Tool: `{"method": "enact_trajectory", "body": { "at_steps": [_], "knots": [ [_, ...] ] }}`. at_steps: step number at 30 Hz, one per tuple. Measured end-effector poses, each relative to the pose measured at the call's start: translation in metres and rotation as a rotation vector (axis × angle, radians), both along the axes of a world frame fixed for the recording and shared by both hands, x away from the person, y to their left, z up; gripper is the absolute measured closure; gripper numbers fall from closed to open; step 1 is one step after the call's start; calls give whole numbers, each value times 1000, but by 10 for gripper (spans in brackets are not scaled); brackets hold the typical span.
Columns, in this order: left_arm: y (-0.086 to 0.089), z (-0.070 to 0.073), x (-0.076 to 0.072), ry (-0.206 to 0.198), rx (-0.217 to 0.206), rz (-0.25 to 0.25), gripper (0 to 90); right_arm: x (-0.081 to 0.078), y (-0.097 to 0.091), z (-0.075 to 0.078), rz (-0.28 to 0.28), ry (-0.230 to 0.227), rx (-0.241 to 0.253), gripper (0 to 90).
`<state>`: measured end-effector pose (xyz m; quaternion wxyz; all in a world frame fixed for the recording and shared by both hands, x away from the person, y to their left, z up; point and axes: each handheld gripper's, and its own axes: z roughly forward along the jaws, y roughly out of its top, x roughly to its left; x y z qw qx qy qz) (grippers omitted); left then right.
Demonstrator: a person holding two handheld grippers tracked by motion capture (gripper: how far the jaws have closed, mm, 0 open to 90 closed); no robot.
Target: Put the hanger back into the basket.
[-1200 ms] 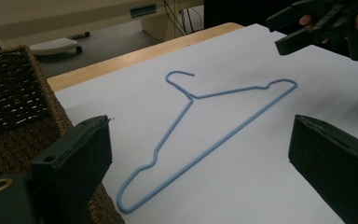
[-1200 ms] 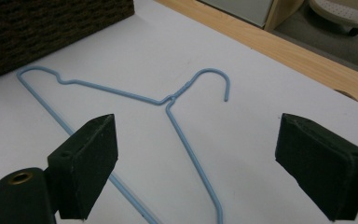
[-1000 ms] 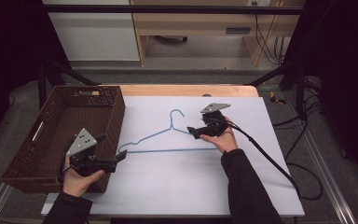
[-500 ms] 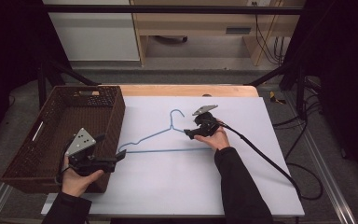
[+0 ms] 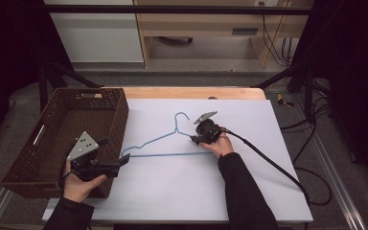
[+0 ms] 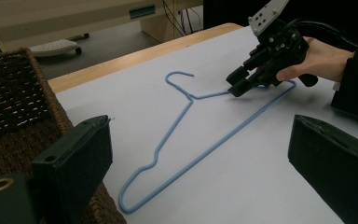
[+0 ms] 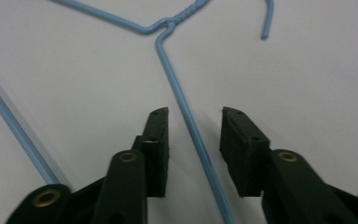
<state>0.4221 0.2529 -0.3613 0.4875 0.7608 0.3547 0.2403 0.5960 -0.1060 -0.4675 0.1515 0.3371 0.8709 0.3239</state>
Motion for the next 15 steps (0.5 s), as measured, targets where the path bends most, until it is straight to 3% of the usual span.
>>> {"method": "enact_trajectory", "body": {
  "at_steps": [10, 15],
  "knots": [
    [-1, 0, 0, 3, 8, -3, 62, 0, 2, -1, 49, 40, -16, 840],
    [-1, 0, 0, 4, 6, -2, 64, 1, 1, -1, 60, 46, -14, 858]
  ]
}}
